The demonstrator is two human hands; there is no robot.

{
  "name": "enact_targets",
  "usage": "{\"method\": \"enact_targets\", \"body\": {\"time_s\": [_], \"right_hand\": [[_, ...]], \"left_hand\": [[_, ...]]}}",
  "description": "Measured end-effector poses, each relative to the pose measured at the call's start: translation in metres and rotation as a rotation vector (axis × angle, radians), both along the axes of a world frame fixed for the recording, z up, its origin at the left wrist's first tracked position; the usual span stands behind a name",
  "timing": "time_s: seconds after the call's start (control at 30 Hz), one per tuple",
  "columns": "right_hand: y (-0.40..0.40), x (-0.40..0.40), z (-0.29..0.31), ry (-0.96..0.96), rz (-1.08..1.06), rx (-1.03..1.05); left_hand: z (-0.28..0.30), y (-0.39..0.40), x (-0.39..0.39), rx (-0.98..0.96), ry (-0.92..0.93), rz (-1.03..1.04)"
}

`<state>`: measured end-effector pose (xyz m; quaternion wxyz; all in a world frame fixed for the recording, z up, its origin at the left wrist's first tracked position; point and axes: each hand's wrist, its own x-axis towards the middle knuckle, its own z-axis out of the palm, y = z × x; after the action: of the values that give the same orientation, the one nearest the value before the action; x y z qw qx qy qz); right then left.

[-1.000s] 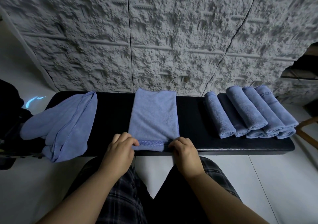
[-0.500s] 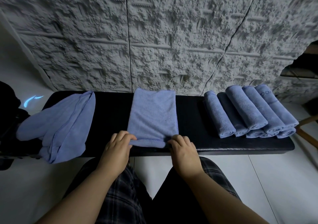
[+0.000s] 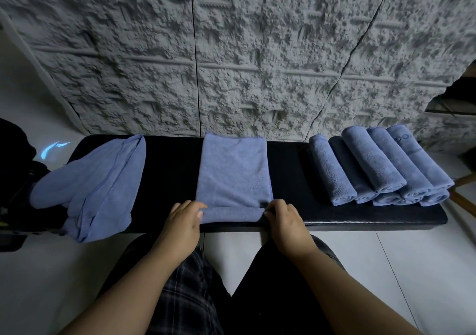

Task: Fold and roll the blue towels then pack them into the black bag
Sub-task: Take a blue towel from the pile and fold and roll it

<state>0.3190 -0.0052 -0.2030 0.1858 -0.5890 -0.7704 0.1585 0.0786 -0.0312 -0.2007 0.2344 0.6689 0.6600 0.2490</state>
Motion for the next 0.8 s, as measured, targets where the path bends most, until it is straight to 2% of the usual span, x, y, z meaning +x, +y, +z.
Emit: {"method": "enact_targets", "body": {"time_s": [0.13, 0.27, 0.33, 0.5, 0.67, 0.8], "right_hand": [[-0.001, -0.008, 0.000, 0.078, -0.063, -0.022], [-0.001, -0.008, -0.003, -0.007, -0.149, 0.200], [0.000, -0.007, -0.003, -0.020, -0.108, 0.265], [-0.001, -0.011, -0.003, 0.018, 0.035, 0.263], [-0.001, -0.011, -0.003, 0.054, 0.038, 0.215], [-0.002, -0.009, -0.005, 0.021, 0.033, 0.179]], "left_hand": [[0.008, -0.001, 0.014, -0.013, -0.039, 0.143], [0.005, 0.004, 0.015, 0.142, 0.177, 0.150], [0.004, 0.007, 0.012, 0.217, 0.215, 0.090], [0.005, 0.004, 0.011, 0.300, 0.251, -0.092], [0.008, 0.000, 0.011, 0.274, 0.300, -0.163], [0.002, 0.000, 0.008, 0.201, 0.240, -0.161]]}}
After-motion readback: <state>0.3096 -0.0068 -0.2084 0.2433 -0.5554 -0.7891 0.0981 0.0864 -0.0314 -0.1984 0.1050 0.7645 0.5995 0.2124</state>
